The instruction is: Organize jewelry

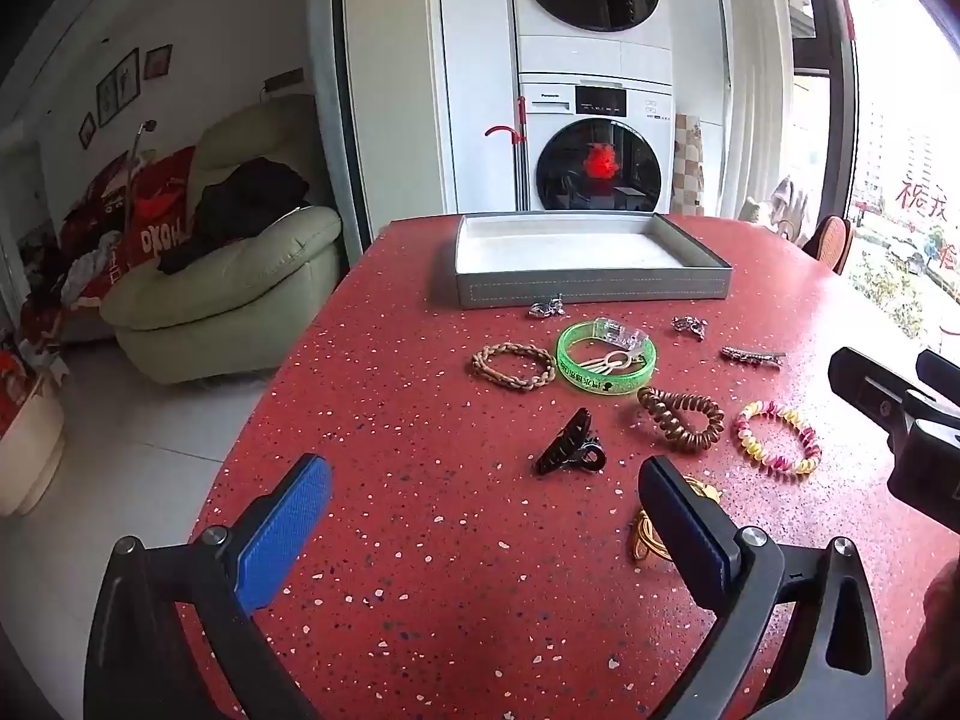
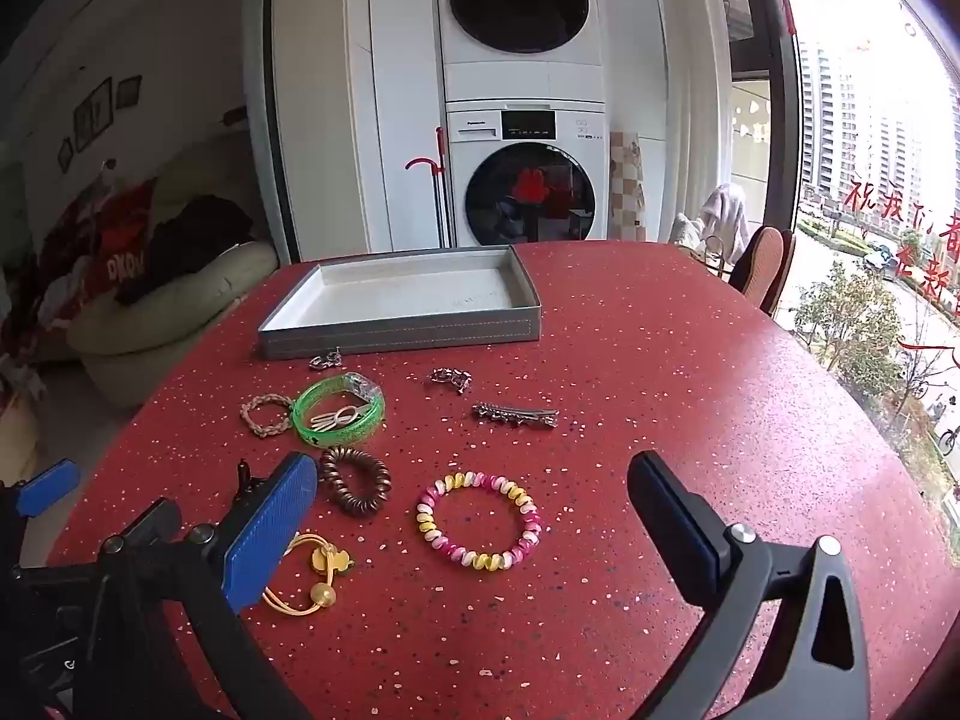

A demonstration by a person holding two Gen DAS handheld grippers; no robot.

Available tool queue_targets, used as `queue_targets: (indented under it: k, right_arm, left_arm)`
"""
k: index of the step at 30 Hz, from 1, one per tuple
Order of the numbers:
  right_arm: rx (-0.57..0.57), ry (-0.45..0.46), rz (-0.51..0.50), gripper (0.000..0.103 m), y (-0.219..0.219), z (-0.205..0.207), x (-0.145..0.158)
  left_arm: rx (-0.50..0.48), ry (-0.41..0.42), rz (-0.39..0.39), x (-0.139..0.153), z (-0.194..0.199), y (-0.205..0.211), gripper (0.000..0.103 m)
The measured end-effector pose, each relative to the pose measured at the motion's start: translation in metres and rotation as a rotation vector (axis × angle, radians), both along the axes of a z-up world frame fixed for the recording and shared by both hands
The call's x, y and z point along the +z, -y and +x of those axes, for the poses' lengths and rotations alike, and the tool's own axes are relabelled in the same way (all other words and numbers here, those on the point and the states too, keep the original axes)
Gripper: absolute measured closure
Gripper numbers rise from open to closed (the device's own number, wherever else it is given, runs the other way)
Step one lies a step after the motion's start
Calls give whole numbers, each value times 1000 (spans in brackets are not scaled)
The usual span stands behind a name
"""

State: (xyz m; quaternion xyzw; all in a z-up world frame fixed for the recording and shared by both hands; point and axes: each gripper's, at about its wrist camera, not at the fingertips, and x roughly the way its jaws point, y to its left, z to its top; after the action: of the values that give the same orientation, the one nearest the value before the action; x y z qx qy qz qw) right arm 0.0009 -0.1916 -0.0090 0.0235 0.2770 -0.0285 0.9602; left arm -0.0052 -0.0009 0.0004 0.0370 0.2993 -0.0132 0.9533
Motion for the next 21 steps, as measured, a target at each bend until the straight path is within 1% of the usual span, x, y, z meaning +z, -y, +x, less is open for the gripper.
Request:
queue_targets:
  k: [1, 2, 5, 7, 8, 12, 13, 21]
  right_arm:
    - [-2, 3, 2, 0, 0, 0, 0]
    - [-2, 5, 7, 0, 0, 0, -1]
    - [-1, 7, 18, 0, -1, 2, -3]
    - [0, 5, 25, 0, -1, 5, -5]
    - [17, 18, 11, 0, -6, -4, 2]
    - [24, 22, 20, 0, -6, -5, 3]
    - [35, 34, 17, 0, -8, -11, 2]
    - [43, 40, 14, 0, -9, -8, 3]
  left_arm:
    - [7, -12, -29, 3, 0, -4, 0]
    - [8, -8, -31, 4, -2, -6, 0]
    - [10, -4, -25, 5, 0, -8, 0]
    - [9, 10, -3, 6, -4, -2, 0]
    - [6, 10, -2, 7, -3, -3, 0]
    - [7, 9, -14, 7, 0, -5, 0]
    - [7, 10, -18, 6, 0, -6, 0]
    - [7, 15, -31, 3, 0, -8, 0]
